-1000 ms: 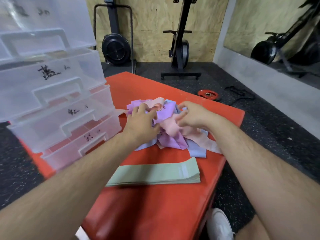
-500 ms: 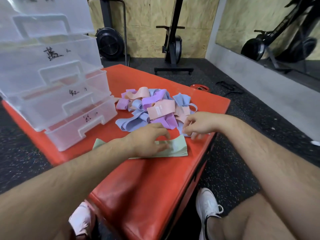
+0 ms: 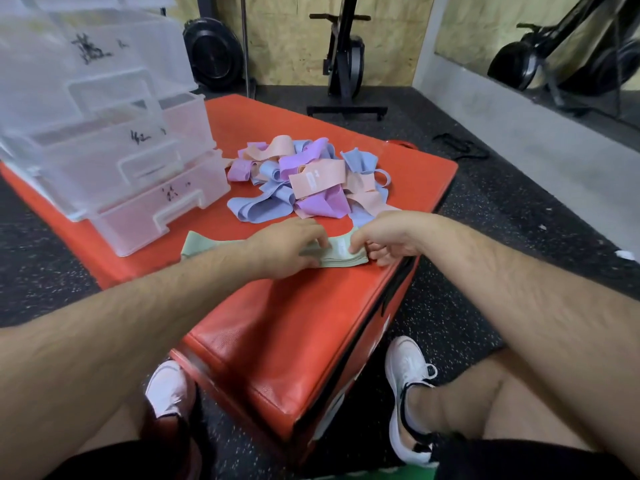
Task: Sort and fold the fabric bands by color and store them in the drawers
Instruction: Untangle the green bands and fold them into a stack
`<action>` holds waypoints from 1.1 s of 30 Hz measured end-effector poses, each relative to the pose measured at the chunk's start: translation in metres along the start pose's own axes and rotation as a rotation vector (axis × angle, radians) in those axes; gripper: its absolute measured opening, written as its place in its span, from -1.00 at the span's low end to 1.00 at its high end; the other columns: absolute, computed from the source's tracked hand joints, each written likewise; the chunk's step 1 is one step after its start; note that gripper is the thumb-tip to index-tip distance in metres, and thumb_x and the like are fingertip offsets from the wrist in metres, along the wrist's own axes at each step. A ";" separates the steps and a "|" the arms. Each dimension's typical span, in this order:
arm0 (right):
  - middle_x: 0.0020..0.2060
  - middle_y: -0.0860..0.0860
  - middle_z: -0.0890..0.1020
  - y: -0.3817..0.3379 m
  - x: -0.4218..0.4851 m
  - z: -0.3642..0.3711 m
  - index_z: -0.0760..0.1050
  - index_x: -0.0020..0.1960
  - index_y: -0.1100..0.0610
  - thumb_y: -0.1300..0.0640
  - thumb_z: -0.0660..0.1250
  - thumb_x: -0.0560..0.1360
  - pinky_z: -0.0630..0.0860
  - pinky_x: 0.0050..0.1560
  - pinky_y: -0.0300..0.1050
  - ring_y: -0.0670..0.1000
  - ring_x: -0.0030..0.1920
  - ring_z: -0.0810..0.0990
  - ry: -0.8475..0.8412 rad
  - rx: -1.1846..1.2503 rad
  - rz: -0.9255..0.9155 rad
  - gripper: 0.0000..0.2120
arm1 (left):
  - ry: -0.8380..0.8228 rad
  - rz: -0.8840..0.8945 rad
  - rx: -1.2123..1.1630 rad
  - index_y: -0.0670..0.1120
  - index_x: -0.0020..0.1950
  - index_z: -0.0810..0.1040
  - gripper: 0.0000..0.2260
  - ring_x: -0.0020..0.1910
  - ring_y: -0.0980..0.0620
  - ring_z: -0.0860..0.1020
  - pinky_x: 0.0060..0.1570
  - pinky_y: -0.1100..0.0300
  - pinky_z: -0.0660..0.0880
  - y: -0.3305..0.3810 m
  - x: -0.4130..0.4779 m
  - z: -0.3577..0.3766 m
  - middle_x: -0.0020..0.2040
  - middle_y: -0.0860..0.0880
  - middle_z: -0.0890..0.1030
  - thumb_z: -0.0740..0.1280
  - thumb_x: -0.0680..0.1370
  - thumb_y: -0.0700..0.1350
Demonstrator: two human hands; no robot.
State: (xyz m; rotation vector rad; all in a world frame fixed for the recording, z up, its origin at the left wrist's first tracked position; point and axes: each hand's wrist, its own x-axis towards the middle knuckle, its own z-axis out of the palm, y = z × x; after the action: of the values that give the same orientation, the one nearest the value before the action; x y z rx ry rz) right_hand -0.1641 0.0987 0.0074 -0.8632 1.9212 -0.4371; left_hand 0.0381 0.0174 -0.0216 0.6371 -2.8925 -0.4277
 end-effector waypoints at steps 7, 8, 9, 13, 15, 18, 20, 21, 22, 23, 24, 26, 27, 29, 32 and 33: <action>-0.26 -0.06 0.58 -0.006 -0.006 -0.008 0.55 -0.05 0.04 0.11 0.43 0.45 0.50 -0.18 -0.15 -0.05 -0.26 0.56 -0.132 0.107 0.009 -0.90 | -0.002 -0.006 -0.008 0.02 0.12 0.54 -0.76 0.08 0.02 0.48 0.13 0.03 0.43 -0.004 -0.003 0.002 0.10 0.07 0.56 0.45 0.48 -0.05; -0.18 -0.03 0.59 -0.006 -0.006 -0.009 0.56 -0.01 0.07 0.15 0.43 0.45 0.54 -0.17 -0.15 -0.03 -0.24 0.59 -0.137 0.122 0.000 -0.87 | -0.002 -0.005 -0.011 0.03 0.11 0.54 -0.77 0.08 0.02 0.48 0.13 0.02 0.43 -0.004 -0.003 0.002 0.10 0.07 0.56 0.45 0.48 -0.04; -0.10 0.01 0.60 -0.005 -0.004 -0.010 0.56 0.03 0.09 0.19 0.43 0.45 0.57 -0.15 -0.14 -0.01 -0.20 0.60 -0.129 0.134 -0.009 -0.84 | -0.003 -0.002 -0.012 0.03 0.10 0.53 -0.77 0.09 0.02 0.47 0.14 0.00 0.43 -0.004 -0.004 0.003 0.10 0.08 0.55 0.44 0.48 -0.04; -0.03 0.08 0.61 -0.007 -0.005 -0.015 0.56 0.05 0.14 0.26 0.44 0.45 0.60 -0.09 -0.14 0.02 -0.16 0.61 -0.094 0.118 -0.028 -0.81 | 0.026 0.018 -0.075 0.03 0.11 0.56 -0.76 0.13 0.04 0.44 0.21 0.08 0.40 -0.004 -0.007 0.002 0.12 0.05 0.50 0.47 0.47 -0.05; -0.10 0.07 0.61 -0.010 -0.012 -0.024 0.55 0.02 0.15 0.28 0.42 0.45 0.59 -0.08 -0.13 0.02 -0.17 0.60 -0.082 0.114 -0.049 -0.84 | 0.053 0.013 -0.078 0.03 0.15 0.59 -0.74 0.13 0.07 0.40 0.20 0.17 0.36 -0.006 -0.011 -0.003 0.12 0.05 0.47 0.48 0.48 -0.02; -0.12 0.08 0.60 -0.009 -0.022 -0.042 0.55 0.01 0.18 0.29 0.41 0.45 0.61 -0.11 -0.10 0.03 -0.19 0.58 -0.045 0.132 -0.069 -0.85 | 0.018 -0.029 0.002 0.05 0.11 0.58 -0.79 0.06 0.08 0.40 0.15 0.12 0.40 -0.011 -0.017 -0.012 0.04 0.10 0.48 0.44 0.51 0.03; -0.11 0.11 0.63 -0.007 -0.027 -0.052 0.57 0.03 0.21 0.29 0.43 0.45 0.63 -0.12 -0.09 0.04 -0.21 0.61 -0.045 0.136 -0.077 -0.84 | -0.022 -0.040 -0.012 0.06 0.12 0.58 -0.79 0.03 0.09 0.43 0.14 0.09 0.42 -0.013 -0.023 -0.015 0.00 0.11 0.47 0.44 0.51 0.02; -0.09 0.13 0.64 -0.006 -0.029 -0.054 0.57 0.04 0.22 0.29 0.43 0.45 0.63 -0.14 -0.09 0.04 -0.21 0.63 -0.051 0.134 -0.079 -0.83 | -0.027 -0.035 -0.023 0.06 0.13 0.58 -0.78 0.03 0.09 0.44 0.15 0.09 0.42 -0.014 -0.025 -0.014 0.01 0.12 0.47 0.44 0.51 0.02; -0.09 0.14 0.65 -0.007 -0.031 -0.054 0.58 0.05 0.23 0.29 0.44 0.45 0.64 -0.17 -0.10 0.04 -0.21 0.64 -0.056 0.132 -0.083 -0.82 | -0.029 -0.031 -0.026 0.06 0.15 0.59 -0.77 0.04 0.08 0.45 0.16 0.08 0.42 -0.015 -0.027 -0.013 0.02 0.12 0.48 0.44 0.51 0.03; -0.11 0.13 0.66 -0.008 -0.032 -0.054 0.59 0.05 0.23 0.30 0.44 0.45 0.64 -0.20 -0.11 0.03 -0.23 0.65 -0.055 0.129 -0.092 -0.82 | -0.027 -0.028 -0.016 0.07 0.16 0.59 -0.76 0.06 0.08 0.45 0.17 0.08 0.41 -0.014 -0.030 -0.013 0.05 0.13 0.49 0.43 0.51 0.04; -0.15 0.12 0.68 -0.010 -0.033 -0.052 0.59 0.03 0.23 0.30 0.44 0.45 0.64 -0.22 -0.11 0.02 -0.26 0.66 -0.051 0.126 -0.103 -0.83 | -0.018 -0.030 0.006 0.09 0.17 0.59 -0.75 0.09 0.06 0.45 0.18 0.07 0.41 -0.016 -0.033 -0.014 0.09 0.14 0.49 0.43 0.51 0.07; -0.23 0.09 0.70 -0.016 -0.034 -0.048 0.60 0.00 0.22 0.31 0.45 0.44 0.63 -0.24 -0.12 0.00 -0.29 0.67 -0.043 0.110 -0.119 -0.86 | -0.007 -0.070 0.078 0.17 0.18 0.56 -0.69 0.17 0.03 0.43 0.18 0.02 0.39 -0.022 -0.041 -0.023 0.16 0.14 0.47 0.40 0.47 0.20; -0.26 0.08 0.70 -0.020 -0.035 -0.046 0.60 -0.01 0.22 0.31 0.45 0.44 0.63 -0.25 -0.12 0.00 -0.29 0.68 -0.042 0.102 -0.124 -0.86 | -0.019 -0.115 0.111 0.23 0.17 0.53 -0.63 0.20 0.03 0.41 0.19 -0.01 0.38 -0.028 -0.046 -0.029 0.18 0.14 0.45 0.37 0.42 0.31; -0.29 0.06 0.71 -0.027 -0.036 -0.042 0.60 -0.03 0.21 0.30 0.46 0.44 0.63 -0.23 -0.12 0.00 -0.27 0.68 -0.034 0.088 -0.131 -0.88 | -0.078 -0.235 0.128 0.29 0.14 0.46 -0.49 0.22 0.01 0.37 0.25 -0.05 0.35 -0.043 -0.061 -0.042 0.19 0.14 0.37 0.31 0.26 0.44; -0.34 0.00 0.69 -0.038 -0.036 -0.034 0.60 -0.05 0.18 0.28 0.44 0.45 0.62 -0.17 -0.12 -0.03 -0.27 0.65 -0.026 0.075 -0.139 -0.90 | -0.113 -0.327 0.058 0.22 0.09 0.46 -0.49 0.17 0.01 0.38 0.23 0.07 0.38 -0.066 -0.085 -0.051 0.14 0.10 0.35 0.45 0.23 0.35; -0.36 -0.01 0.69 -0.042 -0.036 -0.031 0.59 -0.05 0.17 0.28 0.44 0.45 0.62 -0.17 -0.13 -0.05 -0.30 0.65 -0.026 0.073 -0.144 -0.90 | -0.089 -0.327 0.026 0.16 0.06 0.49 -0.58 0.13 0.02 0.42 0.17 0.14 0.40 -0.070 -0.090 -0.050 0.10 0.08 0.39 0.52 0.29 0.23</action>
State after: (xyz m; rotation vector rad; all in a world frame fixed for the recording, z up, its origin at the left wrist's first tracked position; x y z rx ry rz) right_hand -0.1639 0.0943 0.0707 -0.9581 1.8142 -0.5762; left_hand 0.1567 -0.0172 -0.0031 1.1300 -2.8835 -0.4680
